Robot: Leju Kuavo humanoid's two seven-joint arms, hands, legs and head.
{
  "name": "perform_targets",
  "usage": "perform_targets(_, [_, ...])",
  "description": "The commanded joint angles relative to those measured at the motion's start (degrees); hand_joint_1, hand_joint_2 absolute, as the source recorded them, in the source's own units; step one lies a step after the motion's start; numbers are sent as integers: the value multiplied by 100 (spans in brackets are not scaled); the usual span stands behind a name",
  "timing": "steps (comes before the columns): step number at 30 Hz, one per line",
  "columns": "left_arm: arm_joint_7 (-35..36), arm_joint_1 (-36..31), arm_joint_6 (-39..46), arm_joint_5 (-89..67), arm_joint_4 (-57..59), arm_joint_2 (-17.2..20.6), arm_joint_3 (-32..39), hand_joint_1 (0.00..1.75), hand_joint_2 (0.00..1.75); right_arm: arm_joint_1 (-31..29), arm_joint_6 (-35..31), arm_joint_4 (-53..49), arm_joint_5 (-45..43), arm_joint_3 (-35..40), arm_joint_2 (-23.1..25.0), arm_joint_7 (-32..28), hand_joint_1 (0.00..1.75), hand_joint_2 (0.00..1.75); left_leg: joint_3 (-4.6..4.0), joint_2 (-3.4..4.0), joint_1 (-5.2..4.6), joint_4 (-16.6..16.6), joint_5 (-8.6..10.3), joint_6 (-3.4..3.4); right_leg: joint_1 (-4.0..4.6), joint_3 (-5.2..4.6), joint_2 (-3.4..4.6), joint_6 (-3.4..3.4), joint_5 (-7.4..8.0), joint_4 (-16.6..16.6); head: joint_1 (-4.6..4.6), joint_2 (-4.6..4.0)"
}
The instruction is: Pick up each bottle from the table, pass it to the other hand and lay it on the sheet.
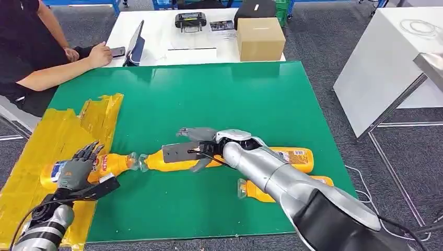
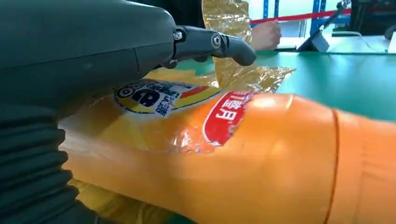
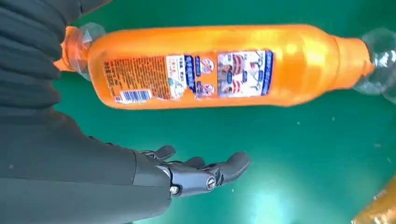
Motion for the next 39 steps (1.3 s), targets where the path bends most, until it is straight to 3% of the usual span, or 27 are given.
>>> perform_targets(1, [-208, -255, -545, 91, 1058, 329, -537, 0, 0, -303, 156, 876, 47, 804, 125, -6, 0, 175, 18, 15, 4, -3, -2, -1, 5, 13, 10, -9, 2, -4, 0, 0])
perform_targets(7, [-1294, -170, -1409, 1554, 495, -4, 46, 0, 0, -1, -261, 1288, 589, 1209, 237, 62, 0, 175, 48, 6, 5, -12, 7, -8, 6, 44, 3, -10, 5, -11, 0, 0])
perform_targets(15, [-1294, 527, -2656, 4475, -1814, -371, 69, 0, 0, 344, -1039, 1722, 1467, 1254, 199, 486, 0, 175, 36, -11, 16, -5, 11, -12, 18, 41, -16, -19, 7, -13, 4, 0])
perform_targets(20, [-1294, 576, -3023, 4720, -2324, -710, 347, 0, 0, 501, -1375, 1917, 1793, 1065, 210, 890, 0, 175, 21, -31, 17, -1, 11, -12, 20, 32, -38, -19, 2, -16, 2, 0])
perform_targets(24, [-1294, 502, -3140, 4711, -2409, -841, 386, 0, 0, 590, -1243, 1986, 1891, 876, 207, 1004, 0, 175, 18, -22, 13, -2, 12, -14, 15, 27, -25, -19, 6, -13, 0, 0])
perform_targets(25, [-1294, 435, -3258, 4790, -2369, -892, 414, 0, 0, 619, -1109, 2017, 1910, 838, 206, 1005, 10, 175, 17, -27, 18, -1, 10, -13, 20, 32, -32, -21, 4, -17, 2, 0])
perform_targets(26, [-1294, 419, -3185, 4719, -2386, -904, 402, 0, 0, 637, -1059, 2017, 1951, 808, 201, 999, 10, 175, 14, -24, 14, -1, 12, -14, 16, 23, -28, -20, 5, -13, 2, 0])
perform_targets(27, [-1294, 372, -3171, 4714, -2342, -931, 413, 0, 0, 662, -1051, 2020, 1952, 780, 194, 985, 175, 175, 8, -26, 19, 2, 10, -14, 22, 22, -31, -22, 5, -14, 4, 0])
perform_targets(39, [-1294, 349, -3290, 4949, -2389, -1015, 559, 0, 0, 682, -978, 2024, 1932, 676, 204, 959, 175, 175, 12, -9, 27, -1, 13, -15, 24, 12, -20, -23, 11, -16, 2, 0])
